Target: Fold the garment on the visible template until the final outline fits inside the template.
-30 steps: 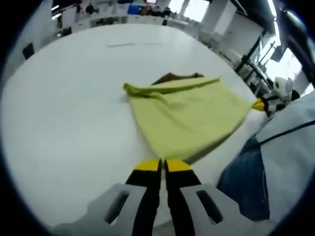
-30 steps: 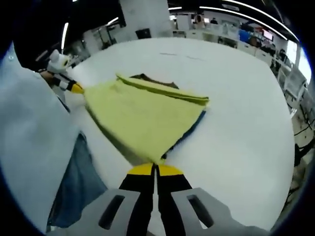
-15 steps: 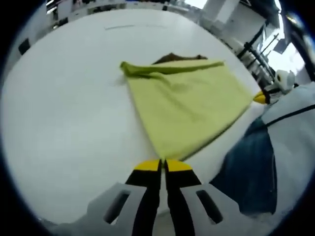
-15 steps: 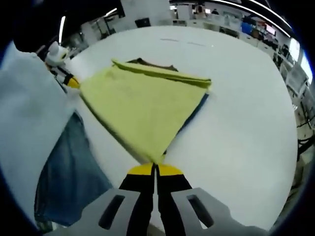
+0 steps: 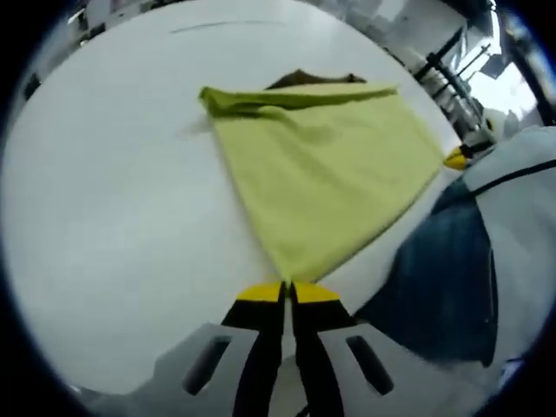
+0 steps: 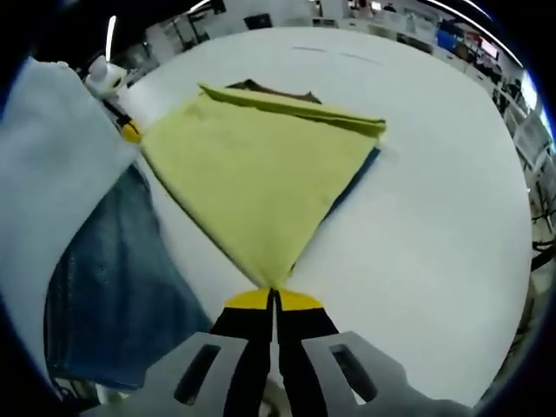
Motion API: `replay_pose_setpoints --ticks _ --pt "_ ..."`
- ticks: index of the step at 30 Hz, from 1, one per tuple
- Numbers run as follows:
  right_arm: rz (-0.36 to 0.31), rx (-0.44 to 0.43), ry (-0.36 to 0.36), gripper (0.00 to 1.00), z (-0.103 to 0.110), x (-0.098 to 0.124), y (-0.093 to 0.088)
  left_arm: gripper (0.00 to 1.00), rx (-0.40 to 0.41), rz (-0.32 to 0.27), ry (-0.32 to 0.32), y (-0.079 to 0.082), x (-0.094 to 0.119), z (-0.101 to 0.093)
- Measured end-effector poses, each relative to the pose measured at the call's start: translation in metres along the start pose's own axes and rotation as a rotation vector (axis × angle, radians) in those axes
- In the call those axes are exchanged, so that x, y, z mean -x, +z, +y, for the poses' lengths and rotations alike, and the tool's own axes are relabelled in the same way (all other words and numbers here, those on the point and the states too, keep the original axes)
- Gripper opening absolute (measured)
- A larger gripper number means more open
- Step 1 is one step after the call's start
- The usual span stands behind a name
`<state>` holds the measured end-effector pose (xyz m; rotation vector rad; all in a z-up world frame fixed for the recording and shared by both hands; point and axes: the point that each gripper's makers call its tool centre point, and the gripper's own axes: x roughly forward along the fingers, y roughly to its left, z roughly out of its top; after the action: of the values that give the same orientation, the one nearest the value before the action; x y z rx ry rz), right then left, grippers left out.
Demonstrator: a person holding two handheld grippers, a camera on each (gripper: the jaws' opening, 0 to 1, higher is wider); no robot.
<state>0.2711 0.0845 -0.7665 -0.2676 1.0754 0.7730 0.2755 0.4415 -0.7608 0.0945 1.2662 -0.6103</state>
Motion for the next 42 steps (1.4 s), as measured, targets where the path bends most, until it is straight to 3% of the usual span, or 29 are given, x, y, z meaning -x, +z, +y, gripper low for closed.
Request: replay_pose_setpoints --ticks 13,22,28,42 --pt "0.063 -0.016 0.046 0.01 0.006 0.002 -0.015 0.00 -0.031 0.109 -0.043 -0.019 -0.005 -0.006" --pt "0.066 -0.018 0.050 0.02 0.007 0.001 -0.017 0.00 -0.030 0.109 -0.044 -0.021 -0.007 -0.004" --pt "0.053 -0.098 0.061 0.03 0.007 0.000 -0.017 0.03 -0.008 0.101 -0.041 -0.021 -0.007 -0.003" --pt "0.036 -0.036 0.039 0.05 0.008 -0.003 -0.017 0.03 -0.037 0.100 -0.040 -0.022 -0.008 -0.004"
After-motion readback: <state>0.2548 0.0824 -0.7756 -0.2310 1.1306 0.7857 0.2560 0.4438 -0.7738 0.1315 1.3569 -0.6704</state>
